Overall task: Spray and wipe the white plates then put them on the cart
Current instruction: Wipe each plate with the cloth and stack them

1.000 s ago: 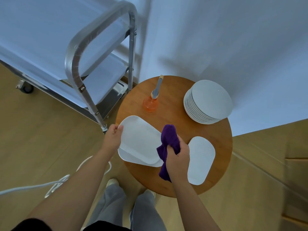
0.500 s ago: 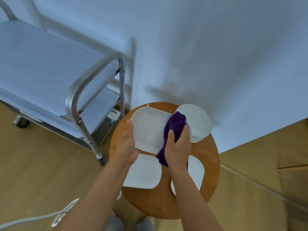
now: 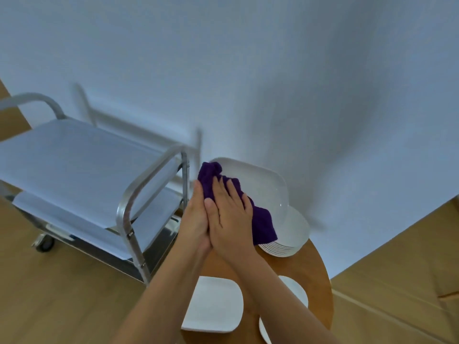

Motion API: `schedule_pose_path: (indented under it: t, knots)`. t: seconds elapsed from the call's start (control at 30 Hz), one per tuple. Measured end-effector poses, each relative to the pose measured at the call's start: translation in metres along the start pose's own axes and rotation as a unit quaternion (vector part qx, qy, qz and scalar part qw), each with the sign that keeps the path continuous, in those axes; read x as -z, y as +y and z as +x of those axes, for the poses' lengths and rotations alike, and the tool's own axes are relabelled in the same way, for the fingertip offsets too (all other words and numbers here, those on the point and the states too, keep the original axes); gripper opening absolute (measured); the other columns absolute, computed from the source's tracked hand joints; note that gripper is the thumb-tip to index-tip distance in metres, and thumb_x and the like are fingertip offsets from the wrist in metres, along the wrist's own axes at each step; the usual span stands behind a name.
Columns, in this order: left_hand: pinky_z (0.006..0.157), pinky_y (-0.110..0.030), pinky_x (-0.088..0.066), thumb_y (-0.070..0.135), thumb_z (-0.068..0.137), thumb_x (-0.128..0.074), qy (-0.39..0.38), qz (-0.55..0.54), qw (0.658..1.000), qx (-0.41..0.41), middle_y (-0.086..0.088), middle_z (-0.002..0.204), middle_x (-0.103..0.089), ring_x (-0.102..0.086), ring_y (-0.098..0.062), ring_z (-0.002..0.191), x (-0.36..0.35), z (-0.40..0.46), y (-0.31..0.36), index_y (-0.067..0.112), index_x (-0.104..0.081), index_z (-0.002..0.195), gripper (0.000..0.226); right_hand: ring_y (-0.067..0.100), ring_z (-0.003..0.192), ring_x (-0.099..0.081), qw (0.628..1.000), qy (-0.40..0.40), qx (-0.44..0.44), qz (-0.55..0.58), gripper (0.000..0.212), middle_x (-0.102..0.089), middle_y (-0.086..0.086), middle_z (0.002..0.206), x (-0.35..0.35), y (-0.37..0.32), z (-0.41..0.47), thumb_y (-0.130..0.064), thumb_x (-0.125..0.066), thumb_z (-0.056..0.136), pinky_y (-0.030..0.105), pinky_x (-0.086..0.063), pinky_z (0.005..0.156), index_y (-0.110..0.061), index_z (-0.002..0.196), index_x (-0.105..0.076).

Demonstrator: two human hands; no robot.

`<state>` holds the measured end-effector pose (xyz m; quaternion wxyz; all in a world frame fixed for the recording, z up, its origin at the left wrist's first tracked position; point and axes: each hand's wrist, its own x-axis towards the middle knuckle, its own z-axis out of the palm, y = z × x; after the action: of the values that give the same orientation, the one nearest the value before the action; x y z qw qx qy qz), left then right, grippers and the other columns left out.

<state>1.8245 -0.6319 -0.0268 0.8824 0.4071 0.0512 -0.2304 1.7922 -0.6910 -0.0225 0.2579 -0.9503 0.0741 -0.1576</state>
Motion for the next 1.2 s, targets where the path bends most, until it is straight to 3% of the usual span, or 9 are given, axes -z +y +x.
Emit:
schedule_pose_path:
  t: [0.07,0.17,0.27,0.4,0.47,0.57,0.83,1.03,1.2]
  knots:
    - [0.06,-0.027,-0.058,0.057,0.089,-0.047,0.021,0.005,1.0,0.013,-0.006,0.098,-0.075,-0.072,-0.017,0.087,-0.006,-0.003,0.01,0.014,-0.065,0.114,0.053,0.013,0.143,-0.019,0.999,0.022,0.029,-0.004,0.05,-0.031,-0.002,0.152,0.011,-0.005,-0.008,-0.036,-0.029,0.099,0.025,0.006,0.114,-0.018,0.145,-0.034]
    - [0.06,-0.03,-0.059,0.057,0.089,-0.049,0.025,-0.026,0.999,0.027,-0.013,0.097,-0.074,-0.072,-0.022,0.087,-0.016,-0.009,0.023,0.005,-0.063,0.115,0.06,0.018,0.128,-0.049,0.983,0.128,0.086,-0.102,0.046,-0.058,0.002,0.132,0.022,0.0,-0.021,-0.036,-0.034,0.095,0.035,-0.022,0.112,-0.014,0.129,-0.057]
    - [0.08,-0.041,-0.058,0.059,0.087,-0.044,-0.024,-0.051,0.998,-0.007,-0.018,0.118,-0.066,-0.066,-0.03,0.105,-0.018,-0.01,0.042,0.004,-0.054,0.128,0.069,0.021,0.121,-0.055,0.972,0.177,0.087,-0.127,0.046,-0.063,0.005,0.124,0.034,0.027,-0.031,-0.035,-0.036,0.093,0.037,-0.031,0.107,-0.01,0.124,-0.061]
    - [0.1,-0.04,-0.048,0.062,0.085,-0.036,-0.088,0.047,0.994,-0.042,-0.008,0.137,-0.055,-0.056,-0.022,0.123,-0.024,-0.016,0.05,0.016,-0.045,0.139,0.072,0.023,0.142,-0.026,0.97,0.15,-0.079,-0.176,0.063,-0.034,0.011,0.15,0.049,0.051,-0.033,-0.04,-0.013,0.094,0.04,-0.015,0.114,-0.006,0.145,-0.031]
    - [0.099,-0.04,-0.048,0.06,0.083,-0.037,-0.109,0.058,0.991,-0.04,-0.007,0.132,-0.059,-0.059,-0.02,0.118,-0.029,-0.022,0.047,0.018,-0.047,0.137,0.069,0.021,0.146,-0.005,0.962,0.15,-0.148,-0.172,0.065,-0.013,0.008,0.158,0.051,0.05,-0.025,-0.038,-0.007,0.092,0.04,-0.004,0.116,-0.008,0.15,-0.012]
    - [0.099,-0.042,-0.048,0.057,0.083,-0.038,-0.118,0.046,0.991,-0.046,-0.008,0.126,-0.064,-0.061,-0.022,0.116,-0.036,-0.026,0.051,0.019,-0.052,0.131,0.063,0.023,0.146,0.003,0.951,0.188,-0.194,-0.15,0.064,-0.005,0.007,0.159,0.06,0.04,-0.011,-0.038,-0.007,0.093,0.048,-0.002,0.114,-0.01,0.15,-0.005]
    - [0.077,-0.025,-0.056,0.056,0.079,-0.042,-0.168,0.116,0.975,-0.082,-0.007,0.119,-0.068,-0.065,-0.017,0.108,-0.048,-0.039,0.051,0.014,-0.053,0.132,0.069,0.023,0.145,0.007,0.96,0.23,-0.155,-0.051,0.064,0.003,0.005,0.159,0.069,-0.003,0.022,-0.043,-0.016,0.097,0.052,0.002,0.112,-0.016,0.15,0.006]
    - [0.076,-0.028,-0.057,0.05,0.091,-0.039,-0.173,0.107,0.975,-0.093,0.003,0.109,-0.072,-0.067,-0.011,0.103,-0.044,-0.041,0.046,0.03,-0.064,0.111,0.037,0.005,0.139,0.018,0.978,0.189,0.044,-0.074,0.06,0.012,-0.007,0.153,0.053,-0.027,0.016,-0.045,-0.008,0.09,0.047,0.009,0.112,-0.026,0.144,0.008]
    - [0.104,-0.038,-0.043,0.047,0.087,-0.038,-0.181,0.109,0.967,-0.139,-0.004,0.128,-0.063,-0.056,-0.016,0.122,-0.046,-0.043,0.061,0.023,-0.056,0.125,0.049,0.033,0.137,-0.031,0.957,0.27,0.049,-0.097,0.059,-0.035,0.012,0.149,0.073,-0.025,0.028,-0.04,-0.029,0.092,0.056,-0.028,0.105,-0.012,0.144,-0.035]
